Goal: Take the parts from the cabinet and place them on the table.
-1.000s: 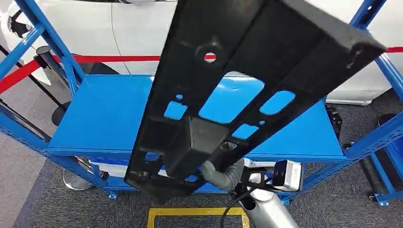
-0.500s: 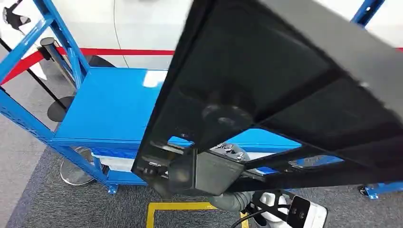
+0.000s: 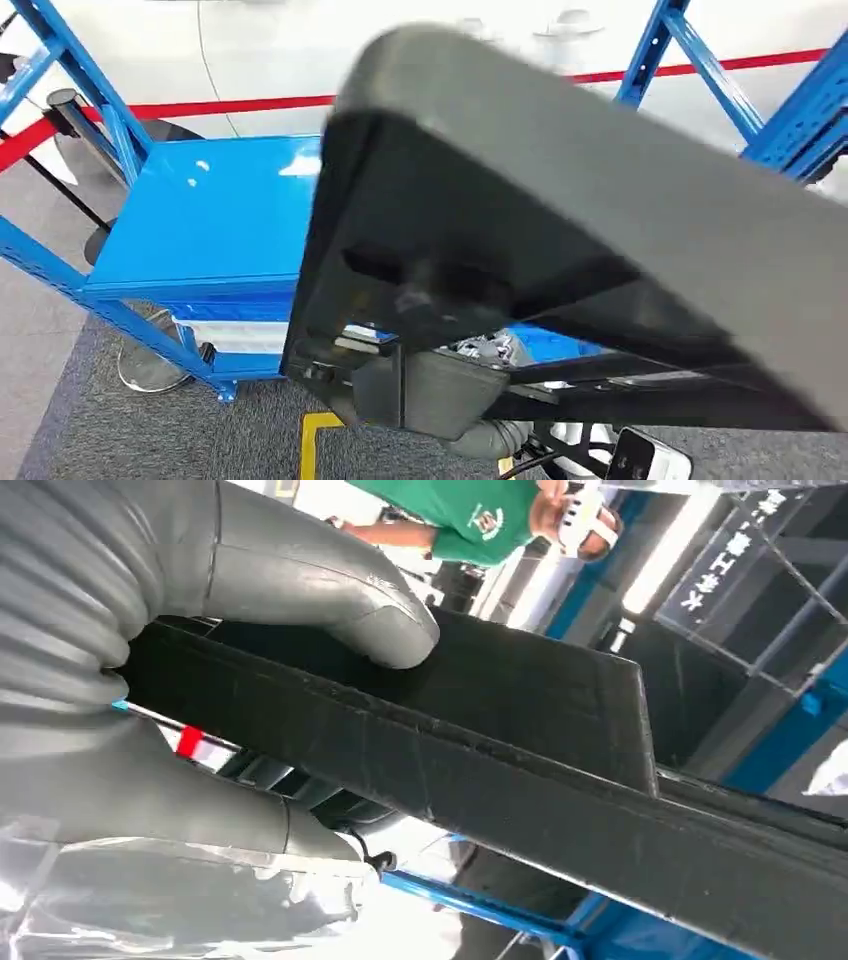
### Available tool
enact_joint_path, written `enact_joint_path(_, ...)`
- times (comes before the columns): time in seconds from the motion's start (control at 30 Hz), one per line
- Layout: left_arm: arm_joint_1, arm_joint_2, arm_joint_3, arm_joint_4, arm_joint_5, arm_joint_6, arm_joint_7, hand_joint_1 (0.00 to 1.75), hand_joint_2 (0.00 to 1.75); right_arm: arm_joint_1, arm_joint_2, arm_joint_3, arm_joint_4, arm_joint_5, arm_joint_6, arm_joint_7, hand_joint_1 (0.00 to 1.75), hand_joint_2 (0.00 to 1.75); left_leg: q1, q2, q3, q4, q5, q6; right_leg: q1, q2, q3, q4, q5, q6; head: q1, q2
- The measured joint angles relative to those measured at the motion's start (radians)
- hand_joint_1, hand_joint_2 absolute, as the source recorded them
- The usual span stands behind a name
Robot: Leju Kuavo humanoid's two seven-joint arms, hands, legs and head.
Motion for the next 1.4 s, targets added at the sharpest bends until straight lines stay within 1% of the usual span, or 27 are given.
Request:
enact_joint_path(0.07, -0.001, 0.0, 0.0, 0.0, 0.0, 0.005, 0.019, 0.0, 1.75, 0.001, -0.007, 0.004, 0.0, 0.005, -0.003, 0.0, 1.73, 1.75, -0.002, -0.006, 0.107, -0.14, 0.061, 0.012, 0.003, 0.014, -0.023, 0.006, 0.015, 0.004, 0.0, 0.0)
enact_joint_path(0.1, -0.002, 0.002, -0.001, 0.0, 0.0, 0.013, 0.034, 0.0, 1.75, 0.002, -0.009, 0.004, -0.003, 0.009, -0.007, 0.0, 1.73, 1.75, -0.006, -0.03, 0.176, -0.236, 0.065, 0.023, 0.002, 0.02, -0.031, 0.011, 0.022, 0.007, 0.0, 0.0)
enact_joint_path(0.13, -0.003, 0.003, -0.002, 0.0, 0.0, 0.018, 0.05, 0.0, 1.75, 0.004, -0.011, 0.005, -0.008, 0.014, -0.013, 0.0, 1.73, 1.75, -0.007, -0.049, 0.219, -0.307, 0.033, 0.032, 0.007, 0.023, -0.041, 0.015, 0.028, 0.013, 0.0, 0.0)
enact_joint_path(0.17, -0.002, 0.003, -0.004, 0.0, 0.0, 0.023, 0.064, 0.0, 1.75, 0.007, -0.013, 0.005, -0.009, 0.018, -0.018, 0.0, 1.73, 1.75, -0.009, -0.046, 0.212, -0.303, 0.043, 0.027, 0.001, 0.027, -0.039, 0.012, 0.035, 0.02, 0.002, 0.0)
enact_joint_path(0.27, 0.0, 0.005, -0.014, 0.0, 0.0, 0.033, 0.101, 0.0, 1.75, 0.02, -0.025, 0.005, -0.024, 0.039, -0.031, 0.0, 1.73, 1.75, -0.016, -0.037, 0.202, -0.321, 0.064, 0.046, -0.004, 0.04, -0.041, 0.002, 0.06, 0.044, -0.002, 0.0)
enact_joint_path(0.3, -0.002, 0.004, -0.018, 0.0, 0.0, 0.035, 0.111, 0.0, 1.75, 0.025, -0.034, 0.005, -0.028, 0.045, -0.036, 0.0, 1.73, 1.75, -0.007, -0.023, 0.2, -0.332, 0.082, 0.052, -0.006, 0.027, -0.046, 0.012, 0.041, 0.048, -0.001, 0.0)
enact_joint_path(0.33, -0.001, 0.005, -0.021, 0.0, 0.0, 0.036, 0.117, 0.0, 1.75, 0.026, -0.04, 0.005, -0.032, 0.048, -0.038, 0.0, 1.73, 1.75, -0.007, -0.022, 0.192, -0.336, 0.093, 0.062, -0.006, 0.008, -0.059, 0.044, -0.011, 0.054, 0.003, 0.0)
enact_joint_path(0.4, 0.004, 0.005, -0.024, 0.001, 0.0, 0.037, 0.129, 0.0, 1.75, 0.031, -0.052, 0.005, -0.034, 0.05, -0.04, 0.0, 1.73, 1.75, -0.008, -0.013, 0.166, -0.334, 0.112, 0.064, -0.012, -0.006, -0.101, 0.182, -0.129, 0.065, 0.003, 0.0)
enact_joint_path(0.43, 0.006, 0.005, -0.024, 0.002, 0.001, 0.039, 0.135, 0.0, 1.75, 0.037, -0.058, 0.005, -0.034, 0.051, -0.04, 0.0, 1.73, 1.75, -0.008, -0.008, 0.151, -0.333, 0.122, 0.063, -0.015, -0.008, -0.117, 0.255, -0.162, 0.07, 0.003, 0.0)
enact_joint_path(0.47, 0.006, 0.005, -0.026, 0.003, 0.002, 0.043, 0.14, 0.0, 1.75, 0.041, -0.065, 0.005, -0.036, 0.05, -0.039, 0.0, 1.73, 1.75, -0.008, -0.004, 0.136, -0.33, 0.132, 0.062, -0.017, -0.009, -0.121, 0.3, -0.16, 0.075, 0.003, 0.0)
enact_joint_path(0.5, 0.007, 0.006, -0.026, 0.003, 0.002, 0.048, 0.145, 0.0, 1.75, 0.042, -0.071, 0.006, -0.037, 0.047, -0.032, 0.0, 1.73, 1.75, -0.008, 0.0, 0.12, -0.326, 0.141, 0.059, -0.019, -0.011, -0.104, 0.302, -0.131, 0.078, 0.003, 0.0)
enact_joint_path(0.57, 0.006, 0.006, -0.028, 0.004, 0.002, 0.055, 0.151, 0.0, 1.75, 0.041, -0.079, 0.01, -0.039, 0.045, -0.027, 0.0, 1.73, 1.75, -0.007, 0.004, 0.091, -0.316, 0.154, 0.053, -0.022, -0.013, -0.014, 0.199, -0.06, 0.077, 0.003, 0.0)
enact_joint_path(0.6, 0.006, 0.006, -0.029, 0.004, 0.003, 0.056, 0.152, 0.0, 1.75, 0.04, -0.08, 0.012, -0.039, 0.044, -0.022, 0.0, 1.73, 1.75, -0.007, 0.004, 0.082, -0.311, 0.16, 0.048, -0.023, -0.015, 0.051, 0.113, -0.053, 0.073, 0.003, 0.0)
enact_joint_path(0.63, 0.006, 0.006, -0.03, 0.004, 0.003, 0.056, 0.153, 0.0, 1.75, 0.036, -0.081, 0.013, -0.04, 0.043, -0.018, 0.0, 1.73, 1.75, -0.01, 0.004, 0.075, -0.305, 0.165, 0.043, -0.02, -0.017, 0.117, 0.023, -0.091, 0.065, 0.002, 0.0)
enact_joint_path(0.67, 0.005, 0.006, -0.031, 0.004, 0.003, 0.056, 0.153, 0.0, 1.75, 0.034, -0.083, 0.014, -0.042, 0.042, -0.015, -0.001, 1.73, 1.75, -0.011, 0.004, 0.073, -0.301, 0.171, 0.037, -0.014, -0.015, 0.135, -0.014, -0.101, 0.054, -0.001, 0.0)
enact_joint_path(0.77, 0.005, 0.006, -0.032, 0.006, 0.003, 0.056, 0.15, 0.0, 1.75, 0.027, -0.085, 0.021, -0.042, 0.038, -0.01, -0.001, 1.73, 1.75, -0.01, 0.003, 0.071, -0.31, 0.196, 0.016, -0.008, -0.016, 0.118, -0.012, -0.084, 0.032, 0.008, 0.0)
enact_joint_path(0.8, 0.007, 0.008, -0.032, 0.007, 0.003, 0.055, 0.148, 0.0, 1.75, 0.025, -0.086, 0.022, -0.042, 0.038, -0.009, 0.0, 1.73, 1.75, -0.005, 0.001, 0.063, -0.302, 0.188, 0.012, -0.018, -0.021, 0.11, -0.022, -0.067, 0.02, 0.007, 0.0)
enact_joint_path(0.9, 0.009, 0.009, -0.034, 0.007, 0.003, 0.053, 0.142, 0.0, 1.75, 0.021, -0.086, 0.022, -0.042, 0.037, -0.006, 0.0, 1.73, 1.75, -0.004, -0.002, 0.008, -0.136, 0.015, 0.006, -0.014, -0.022, 0.067, -0.02, -0.035, 0.004, 0.003, 0.0)
enact_joint_path(0.93, 0.008, 0.009, -0.034, 0.007, 0.003, 0.053, 0.14, 0.0, 1.75, 0.021, -0.086, 0.023, -0.042, 0.038, -0.006, 0.0, 1.73, 1.75, -0.004, -0.002, -0.009, -0.059, -0.025, 0.003, -0.012, -0.022, 0.051, -0.018, -0.023, 0.004, 0.003, 0.0)
enact_joint_path(0.97, 0.008, 0.009, -0.035, 0.007, 0.003, 0.05, 0.139, 0.0, 1.75, 0.021, -0.086, 0.023, -0.042, 0.04, -0.006, 0.0, 1.73, 1.75, -0.003, -0.002, -0.015, -0.007, -0.033, 0.001, -0.012, -0.022, 0.035, -0.014, -0.013, 0.005, 0.003, 0.0)
enact_joint_path(1.03, 0.008, 0.009, -0.04, 0.007, 0.003, 0.047, 0.133, 0.0, 1.75, 0.021, -0.087, 0.023, -0.042, 0.046, -0.01, 0.0, 1.73, 1.75, -0.003, -0.002, 0.03, -0.024, 0.028, 0.0, -0.012, -0.022, 0.002, -0.004, 0.005, 0.01, 0.003, 0.0)
enact_joint_path(1.1, 0.006, 0.01, -0.043, 0.007, 0.003, 0.043, 0.132, 0.0, 1.75, 0.021, -0.087, 0.023, -0.042, 0.051, -0.016, 0.0, 1.73, 1.75, -0.001, -0.003, 0.147, -0.181, 0.081, 0.003, -0.013, -0.021, -0.027, 0.01, 0.019, 0.017, 0.003, 0.0)
enact_joint_path(1.17, 0.001, 0.011, -0.047, 0.007, 0.003, 0.04, 0.13, 0.0, 1.75, 0.022, -0.087, 0.023, -0.045, 0.052, -0.02, 0.0, 1.73, 1.75, -0.009, -0.011, 0.223, -0.313, 0.031, 0.013, -0.009, -0.021, -0.043, 0.025, 0.028, 0.029, 0.004, 0.0)
enact_joint_path(1.23, 0.003, 0.011, -0.049, 0.007, 0.003, 0.036, 0.13, 0.0, 1.75, 0.023, -0.087, 0.023, -0.048, 0.058, -0.024, -0.001, 1.73, 1.75, -0.011, -0.012, 0.208, -0.301, 0.039, 0.022, -0.009, -0.021, -0.042, 0.021, 0.044, 0.041, 0.002, 0.0)
enact_joint_path(1.3, 0.003, 0.01, -0.05, 0.007, 0.003, 0.035, 0.13, 0.0, 1.75, 0.028, -0.09, 0.023, -0.049, 0.064, -0.034, 0.0, 1.73, 1.75, -0.003, -0.005, 0.196, -0.309, 0.06, 0.042, -0.01, -0.017, -0.048, 0.021, 0.051, 0.054, 0.003, 0.0)
enact_joint_path(1.33, 0.001, 0.01, -0.051, 0.007, 0.003, 0.035, 0.13, 0.0, 1.75, 0.032, -0.09, 0.023, -0.05, 0.065, -0.037, 0.0, 1.73, 1.75, -0.005, -0.001, 0.186, -0.309, 0.07, 0.05, -0.014, -0.017, -0.06, 0.042, 0.013, 0.058, 0.004, 0.0)
enact_joint_path(1.4, 0.0, 0.01, -0.055, 0.007, 0.003, 0.035, 0.13, 0.0, 1.75, 0.036, -0.094, 0.023, -0.055, 0.068, -0.04, 0.0, 1.73, 1.75, -0.006, 0.001, 0.161, -0.308, 0.091, 0.06, -0.015, -0.017, -0.101, 0.163, -0.112, 0.064, 0.005, 0.0)
